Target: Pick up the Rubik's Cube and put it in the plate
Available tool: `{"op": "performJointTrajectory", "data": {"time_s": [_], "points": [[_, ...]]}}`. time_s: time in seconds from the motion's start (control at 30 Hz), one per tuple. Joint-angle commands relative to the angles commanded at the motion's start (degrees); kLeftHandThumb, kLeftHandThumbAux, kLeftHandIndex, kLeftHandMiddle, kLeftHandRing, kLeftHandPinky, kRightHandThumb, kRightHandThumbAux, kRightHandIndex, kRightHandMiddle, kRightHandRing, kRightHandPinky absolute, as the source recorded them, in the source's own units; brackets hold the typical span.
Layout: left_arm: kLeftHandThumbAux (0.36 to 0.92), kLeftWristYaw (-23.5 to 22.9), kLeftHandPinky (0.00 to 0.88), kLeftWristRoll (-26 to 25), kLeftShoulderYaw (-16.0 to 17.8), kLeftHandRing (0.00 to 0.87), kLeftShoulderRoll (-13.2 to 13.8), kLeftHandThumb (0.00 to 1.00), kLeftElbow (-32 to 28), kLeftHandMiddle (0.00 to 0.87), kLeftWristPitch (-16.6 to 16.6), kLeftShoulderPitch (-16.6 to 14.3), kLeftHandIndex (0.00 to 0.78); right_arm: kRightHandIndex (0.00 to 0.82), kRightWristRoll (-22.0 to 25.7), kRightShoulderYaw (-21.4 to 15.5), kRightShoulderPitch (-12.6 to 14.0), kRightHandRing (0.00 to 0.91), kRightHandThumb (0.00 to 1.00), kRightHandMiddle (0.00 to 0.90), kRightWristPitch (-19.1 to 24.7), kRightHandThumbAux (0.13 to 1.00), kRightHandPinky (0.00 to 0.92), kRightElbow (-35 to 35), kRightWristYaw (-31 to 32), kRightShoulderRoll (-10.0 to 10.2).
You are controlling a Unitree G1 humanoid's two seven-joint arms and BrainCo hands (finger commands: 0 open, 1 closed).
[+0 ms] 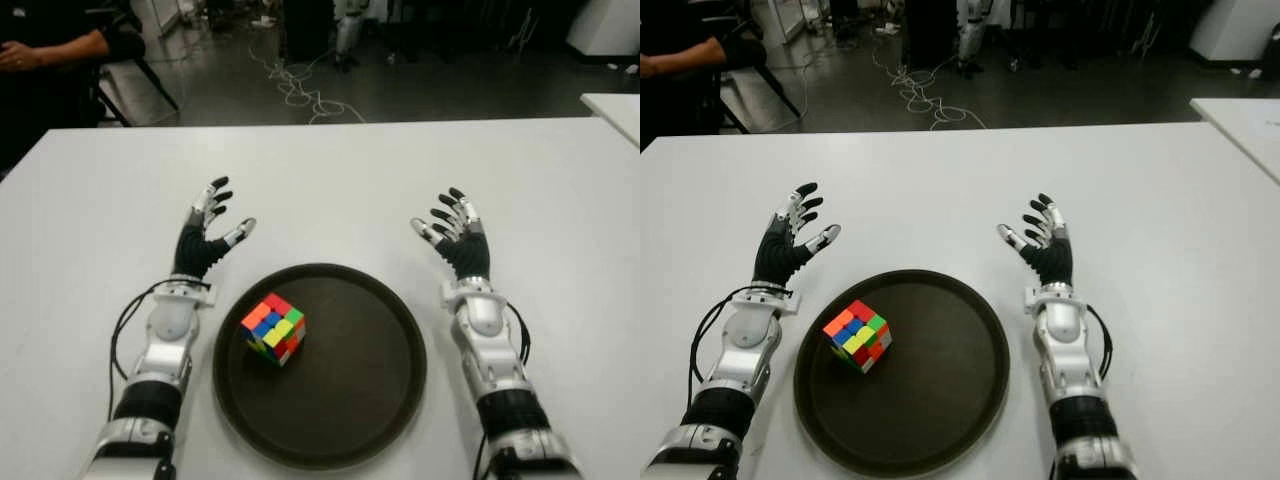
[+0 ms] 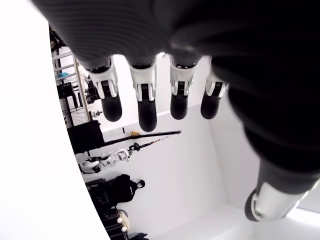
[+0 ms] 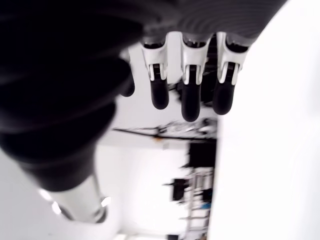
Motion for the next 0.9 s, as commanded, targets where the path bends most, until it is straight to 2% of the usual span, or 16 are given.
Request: {"op": "performJointTrajectory", "data": {"time_s": [0.37, 0.53, 0.9], "points": [[0.661, -0.6, 0.115, -0.2, 0.2, 0.107, 0.4, 0.044, -0.9, 0.105, 0.4, 0.6, 0.067, 0.125, -0.7, 0.5, 2.0, 0.189, 0.155, 0.169, -1.4, 0.747, 0.237, -1.7, 0.1, -0.1], [0.652, -1.1, 0.108, -0.7, 0.4, 0.100, 0.3, 0.036, -1.3, 0.100, 0.6, 0.9, 0.064, 0.125, -1.2, 0.8, 2.2, 0.192, 0.150, 0.175, -1.8, 0.746, 0.232, -2.0, 0.2, -0.2], [0.674, -2.0, 0.093, -1.3, 0.8, 0.084, 0.2, 0.029, -2.1, 0.086, 1.3, 1.2, 0.051, 0.111, -1.5, 1.0, 2.5, 0.185, 0.132, 0.174, -2.2, 0.757, 0.206, -2.8, 0.6, -0.1]]}}
